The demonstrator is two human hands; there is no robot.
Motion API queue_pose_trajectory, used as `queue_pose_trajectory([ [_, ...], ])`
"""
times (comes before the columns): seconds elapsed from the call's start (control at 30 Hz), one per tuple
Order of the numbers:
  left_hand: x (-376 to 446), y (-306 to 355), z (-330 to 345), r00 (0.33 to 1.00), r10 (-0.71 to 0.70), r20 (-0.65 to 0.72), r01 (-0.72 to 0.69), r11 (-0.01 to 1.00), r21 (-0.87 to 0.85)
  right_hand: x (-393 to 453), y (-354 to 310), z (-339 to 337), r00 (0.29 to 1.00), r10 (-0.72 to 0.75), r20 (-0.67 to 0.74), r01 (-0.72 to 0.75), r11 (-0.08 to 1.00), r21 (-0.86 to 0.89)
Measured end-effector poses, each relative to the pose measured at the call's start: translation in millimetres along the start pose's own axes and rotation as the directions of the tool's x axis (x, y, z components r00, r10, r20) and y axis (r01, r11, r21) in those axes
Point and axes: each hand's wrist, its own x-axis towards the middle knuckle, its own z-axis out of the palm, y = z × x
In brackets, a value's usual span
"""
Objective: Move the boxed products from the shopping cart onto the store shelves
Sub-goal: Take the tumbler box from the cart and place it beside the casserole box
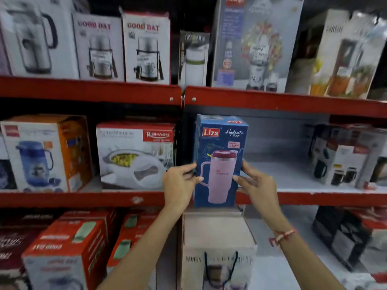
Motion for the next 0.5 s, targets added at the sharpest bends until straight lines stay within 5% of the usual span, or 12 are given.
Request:
queue_pose_trajectory([
  [0.5, 74.9, -57.8, 41.2, 0.997, 0.051, -0.052, -0.045, 0.993, 0.106, 83.3, 84.2, 15.9, 0.999, 0.031, -0.012, -0.031, 0.999, -0.026],
])
